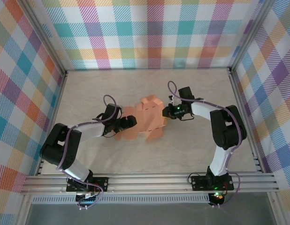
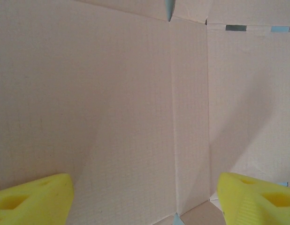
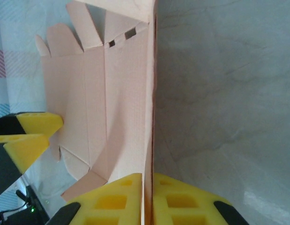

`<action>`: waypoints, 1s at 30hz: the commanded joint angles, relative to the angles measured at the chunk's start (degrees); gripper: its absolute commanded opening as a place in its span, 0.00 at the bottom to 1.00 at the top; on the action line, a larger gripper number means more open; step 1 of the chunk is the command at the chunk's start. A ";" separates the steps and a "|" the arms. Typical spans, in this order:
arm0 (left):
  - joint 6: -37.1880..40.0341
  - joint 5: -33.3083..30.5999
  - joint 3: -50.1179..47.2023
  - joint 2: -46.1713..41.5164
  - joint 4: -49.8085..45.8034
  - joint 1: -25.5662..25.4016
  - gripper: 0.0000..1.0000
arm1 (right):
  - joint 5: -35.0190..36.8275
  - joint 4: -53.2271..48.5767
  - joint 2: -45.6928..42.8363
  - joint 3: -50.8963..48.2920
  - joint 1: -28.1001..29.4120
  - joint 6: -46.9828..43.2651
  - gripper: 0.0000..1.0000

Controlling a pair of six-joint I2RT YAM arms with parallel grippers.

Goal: Fold the paper box

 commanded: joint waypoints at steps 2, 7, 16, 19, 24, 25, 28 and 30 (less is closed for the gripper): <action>-2.99 0.58 -3.82 1.17 3.38 -0.75 0.82 | 5.24 2.31 -3.19 -1.52 1.48 2.01 0.06; -4.15 0.08 -4.61 0.93 4.54 -0.89 0.84 | 10.92 2.67 -4.64 -2.60 3.08 2.97 0.00; -0.69 -4.74 -2.53 -6.36 0.17 -0.85 0.92 | 25.72 -12.56 -5.70 4.05 6.36 -8.26 0.00; 2.45 -7.69 0.95 -9.67 -4.33 -0.77 0.97 | 28.66 -17.95 -4.95 7.29 7.14 -11.32 0.00; 6.68 -8.22 5.37 -10.69 -8.35 1.12 1.00 | 29.59 -25.69 -2.32 13.52 7.27 -19.36 0.00; 7.80 -8.03 5.47 -10.78 -7.69 1.33 0.98 | 29.01 -27.10 -1.95 14.87 7.35 -21.77 0.00; 11.19 -8.30 6.32 -9.70 -6.70 1.45 0.93 | 31.42 -32.56 -0.48 19.02 7.77 -27.47 0.00; 12.32 -8.37 7.49 -8.24 -6.62 1.62 0.93 | 35.22 -36.29 1.44 22.68 8.06 -30.41 0.00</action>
